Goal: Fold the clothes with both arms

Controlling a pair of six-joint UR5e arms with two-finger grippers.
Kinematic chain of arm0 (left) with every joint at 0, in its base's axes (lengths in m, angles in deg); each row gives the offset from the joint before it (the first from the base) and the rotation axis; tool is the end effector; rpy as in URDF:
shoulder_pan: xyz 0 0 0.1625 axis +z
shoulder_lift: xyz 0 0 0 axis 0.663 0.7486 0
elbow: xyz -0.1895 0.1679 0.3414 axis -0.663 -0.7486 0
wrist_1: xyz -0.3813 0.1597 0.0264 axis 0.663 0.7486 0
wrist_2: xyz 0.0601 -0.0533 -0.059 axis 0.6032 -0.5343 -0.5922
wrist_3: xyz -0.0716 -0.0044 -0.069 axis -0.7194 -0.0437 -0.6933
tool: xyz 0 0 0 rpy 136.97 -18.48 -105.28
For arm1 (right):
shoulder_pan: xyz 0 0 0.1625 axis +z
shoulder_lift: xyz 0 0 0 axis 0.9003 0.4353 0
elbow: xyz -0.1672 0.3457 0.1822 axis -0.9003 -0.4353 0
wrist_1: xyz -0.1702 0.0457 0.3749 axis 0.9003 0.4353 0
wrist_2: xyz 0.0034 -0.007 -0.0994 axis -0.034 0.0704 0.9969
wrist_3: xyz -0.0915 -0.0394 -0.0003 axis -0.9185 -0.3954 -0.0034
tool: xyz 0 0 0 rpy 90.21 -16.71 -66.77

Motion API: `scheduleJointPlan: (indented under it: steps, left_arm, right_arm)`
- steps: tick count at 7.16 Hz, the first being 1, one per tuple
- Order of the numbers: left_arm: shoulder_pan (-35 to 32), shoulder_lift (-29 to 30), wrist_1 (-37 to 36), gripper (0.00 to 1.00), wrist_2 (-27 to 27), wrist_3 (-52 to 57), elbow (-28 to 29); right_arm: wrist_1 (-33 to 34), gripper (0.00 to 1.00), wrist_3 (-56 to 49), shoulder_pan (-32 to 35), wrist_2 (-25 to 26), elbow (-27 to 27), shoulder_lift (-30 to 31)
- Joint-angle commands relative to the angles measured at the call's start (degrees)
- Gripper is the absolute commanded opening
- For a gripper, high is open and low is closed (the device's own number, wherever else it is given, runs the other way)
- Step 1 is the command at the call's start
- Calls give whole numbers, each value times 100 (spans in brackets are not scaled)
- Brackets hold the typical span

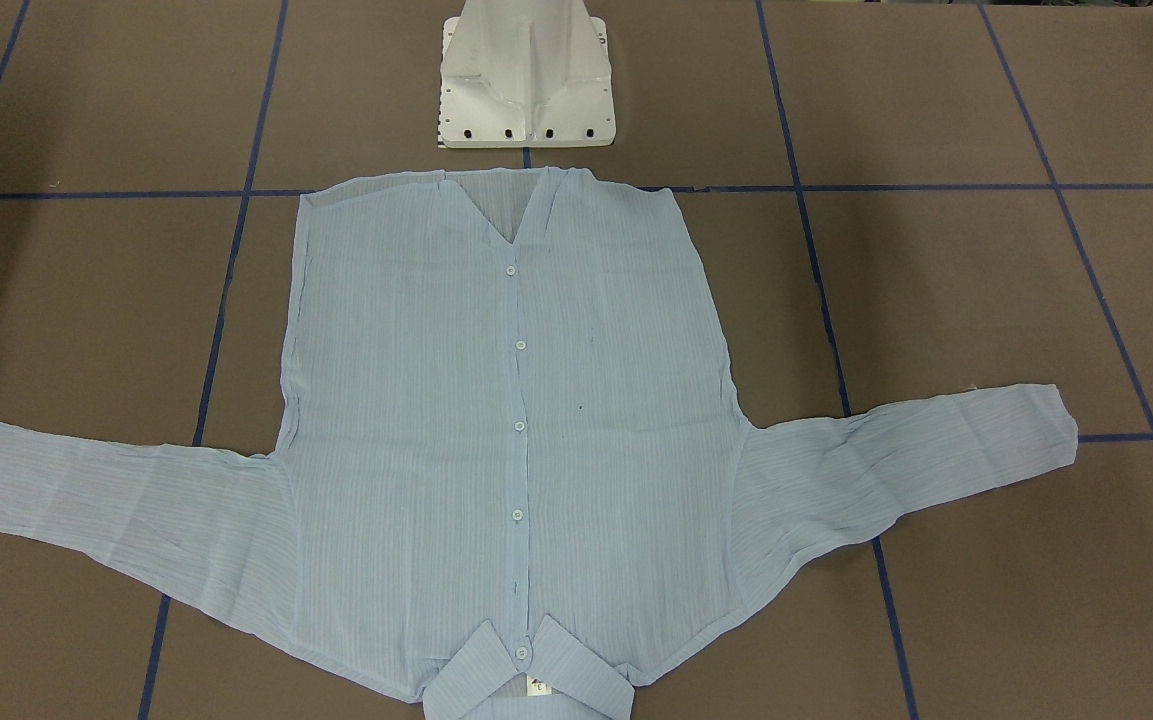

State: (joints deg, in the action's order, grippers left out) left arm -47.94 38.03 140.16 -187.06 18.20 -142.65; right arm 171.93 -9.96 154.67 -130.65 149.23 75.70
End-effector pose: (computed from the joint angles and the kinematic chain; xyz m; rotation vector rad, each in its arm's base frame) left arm -0.0677 -0.4982 0.6400 0.0041 0.6602 0.1531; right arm 0.0686 -0.4044 0.6547 -0.0768 -0.7522 0.0714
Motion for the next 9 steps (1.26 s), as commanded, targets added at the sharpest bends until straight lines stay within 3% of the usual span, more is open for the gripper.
scheduleJointPlan:
  steps: [1, 4, 6, 7, 8, 9]
  left_arm:
    - [0, -32, 9, 100, 0, 37, -17]
    - [17, -6, 770, 100, 9, 29, 70]
    - [61, 247, 967, 100, -9, -24, 97]
    - [61, 301, 1098, 100, -87, -24, -25]
    - [70, 293, 1647, 100, -523, -41, 70]
    - [70, 336, 1879, 100, -588, -41, 323]
  right_arm:
    - [-13, 100, -16, 13, 37, -18, -1]
    - [-83, 100, 80, 5, 29, -35, -62]
    - [-162, 100, 90, -4, -259, -53, -299]
    - [-519, 100, 64, -239, -357, -532, -483]
    - [-1454, 100, 142, -389, -593, -1119, -572]
    - [-2037, 100, 551, -539, -682, -1473, -677]
